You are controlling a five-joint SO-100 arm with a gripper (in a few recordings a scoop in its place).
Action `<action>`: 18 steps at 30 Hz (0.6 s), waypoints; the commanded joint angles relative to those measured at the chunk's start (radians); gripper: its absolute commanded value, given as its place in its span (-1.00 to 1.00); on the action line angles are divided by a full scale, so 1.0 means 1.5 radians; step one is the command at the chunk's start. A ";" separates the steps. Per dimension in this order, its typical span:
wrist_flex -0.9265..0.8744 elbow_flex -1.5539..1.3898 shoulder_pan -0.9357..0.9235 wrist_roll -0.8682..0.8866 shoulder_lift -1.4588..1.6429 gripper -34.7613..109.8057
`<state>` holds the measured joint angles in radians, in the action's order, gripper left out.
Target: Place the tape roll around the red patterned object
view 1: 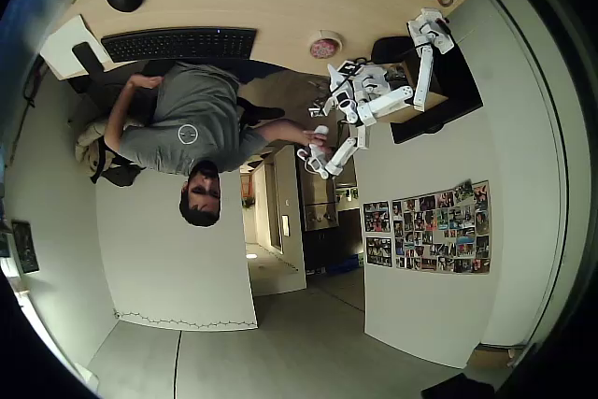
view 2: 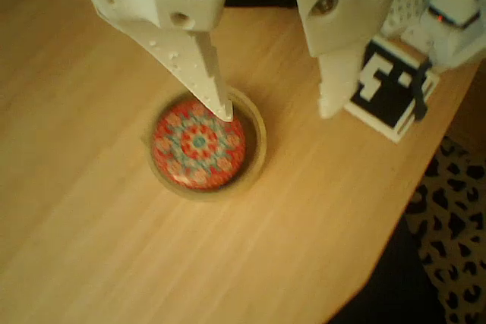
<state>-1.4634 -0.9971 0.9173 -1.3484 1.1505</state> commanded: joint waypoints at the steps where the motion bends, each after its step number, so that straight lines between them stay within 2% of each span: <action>1: -0.110 0.101 -0.010 -0.006 0.057 -0.04; 3: -0.146 0.116 -0.022 -0.015 0.091 -0.05; 8: -0.146 -0.017 -0.062 -0.015 0.259 -0.05; 18: -0.139 -0.353 -0.174 -0.034 0.627 -0.05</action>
<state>-1.6705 -1.4036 0.6750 -1.3867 1.8868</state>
